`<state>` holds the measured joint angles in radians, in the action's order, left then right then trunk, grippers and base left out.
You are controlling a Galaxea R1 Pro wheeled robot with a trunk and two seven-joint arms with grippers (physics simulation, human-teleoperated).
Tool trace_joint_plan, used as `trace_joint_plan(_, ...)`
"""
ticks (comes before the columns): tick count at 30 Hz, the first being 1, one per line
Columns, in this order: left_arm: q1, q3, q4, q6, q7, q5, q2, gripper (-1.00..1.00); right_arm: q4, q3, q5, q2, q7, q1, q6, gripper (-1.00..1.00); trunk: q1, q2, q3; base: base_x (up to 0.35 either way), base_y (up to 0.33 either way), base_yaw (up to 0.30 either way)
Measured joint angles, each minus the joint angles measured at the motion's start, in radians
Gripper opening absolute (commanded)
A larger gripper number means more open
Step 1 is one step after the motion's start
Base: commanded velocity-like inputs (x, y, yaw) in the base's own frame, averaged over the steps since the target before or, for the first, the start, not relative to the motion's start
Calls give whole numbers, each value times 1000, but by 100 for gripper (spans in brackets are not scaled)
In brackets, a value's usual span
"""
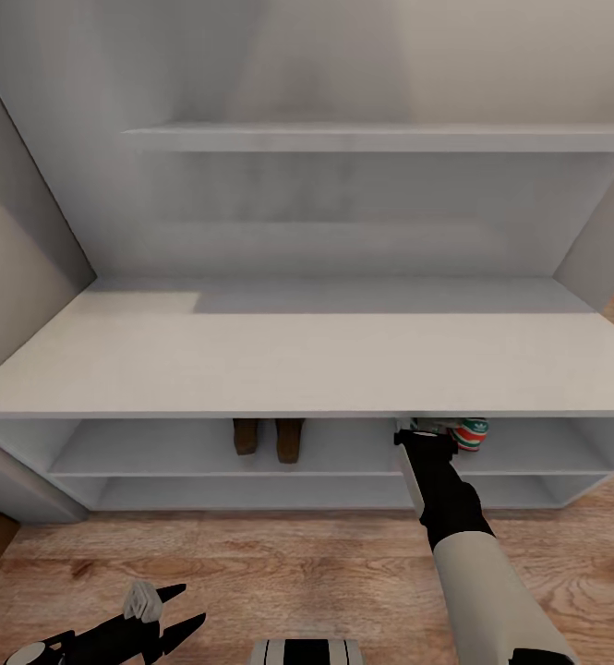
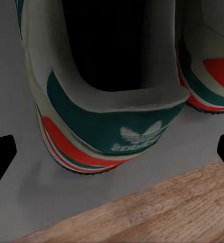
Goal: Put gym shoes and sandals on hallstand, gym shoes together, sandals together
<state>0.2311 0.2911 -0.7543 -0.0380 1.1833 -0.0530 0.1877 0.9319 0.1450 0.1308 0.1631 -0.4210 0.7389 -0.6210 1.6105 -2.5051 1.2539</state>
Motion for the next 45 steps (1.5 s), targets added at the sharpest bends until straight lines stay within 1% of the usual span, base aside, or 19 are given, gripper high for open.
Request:
trace_joint_plan(7, 0, 0, 0, 0, 0, 1, 0, 100, 0, 0, 0, 0, 0, 0, 0, 100, 0, 0, 0, -14, 0, 0)
trace_joint_plan(12, 0, 0, 0, -1, 0, 1, 0, 100, 0, 0, 0, 0, 0, 0, 0, 100, 0, 0, 0, -181, 0, 0)
trace_joint_plan(45, 0, 2, 0, -1, 0, 2, 0, 100, -4, 1, -1, 0, 3, -1, 0, 100, 1, 0, 0, -327, 0, 0)
